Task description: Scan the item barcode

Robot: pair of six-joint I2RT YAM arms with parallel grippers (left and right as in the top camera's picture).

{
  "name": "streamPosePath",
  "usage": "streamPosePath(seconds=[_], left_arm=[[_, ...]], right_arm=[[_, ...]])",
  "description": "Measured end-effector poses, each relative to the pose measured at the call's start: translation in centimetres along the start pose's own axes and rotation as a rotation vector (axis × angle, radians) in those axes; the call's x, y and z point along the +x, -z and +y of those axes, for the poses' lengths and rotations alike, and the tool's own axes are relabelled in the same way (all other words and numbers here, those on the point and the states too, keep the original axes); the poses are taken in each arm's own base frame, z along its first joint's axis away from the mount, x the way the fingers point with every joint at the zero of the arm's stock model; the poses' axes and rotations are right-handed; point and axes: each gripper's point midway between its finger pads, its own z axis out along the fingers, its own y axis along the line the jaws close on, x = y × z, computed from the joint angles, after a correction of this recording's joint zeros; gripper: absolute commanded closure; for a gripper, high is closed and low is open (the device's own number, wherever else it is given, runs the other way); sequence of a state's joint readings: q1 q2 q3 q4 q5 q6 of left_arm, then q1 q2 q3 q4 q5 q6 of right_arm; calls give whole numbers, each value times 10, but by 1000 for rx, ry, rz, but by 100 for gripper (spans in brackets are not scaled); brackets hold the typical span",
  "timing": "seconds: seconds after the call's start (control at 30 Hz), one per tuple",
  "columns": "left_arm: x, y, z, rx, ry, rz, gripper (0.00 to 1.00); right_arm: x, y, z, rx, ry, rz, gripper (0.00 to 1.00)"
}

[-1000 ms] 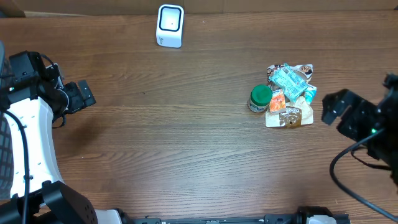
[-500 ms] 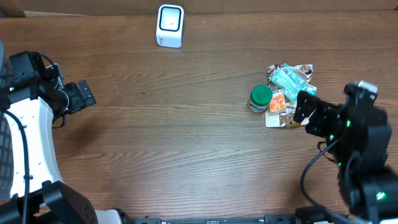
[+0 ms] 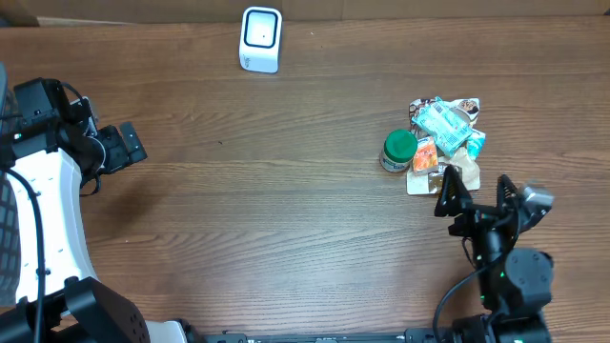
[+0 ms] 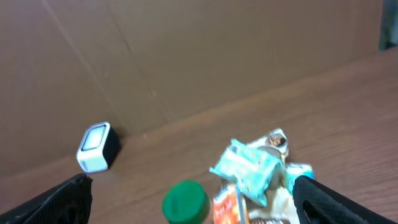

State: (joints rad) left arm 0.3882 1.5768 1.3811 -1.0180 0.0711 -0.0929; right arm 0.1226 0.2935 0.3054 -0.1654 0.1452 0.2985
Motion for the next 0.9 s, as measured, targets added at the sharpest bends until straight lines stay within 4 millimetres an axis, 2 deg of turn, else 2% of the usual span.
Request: streamPosePath(seconds=[0.1,0.53,0.73,0.9], left_arm=[[0,0,0,0,0,0,0],[0,0,0,0,0,0,0],[0,0,0,0,0,0,0],[0,0,0,0,0,0,0]], right_arm=[[14,-1,-5,-18,4,-39,0],[37,7,-9,-77,39,-135,0],[40,7,-3,-93,157,-128,0],[57,5,-6,-84,259,-62,0]])
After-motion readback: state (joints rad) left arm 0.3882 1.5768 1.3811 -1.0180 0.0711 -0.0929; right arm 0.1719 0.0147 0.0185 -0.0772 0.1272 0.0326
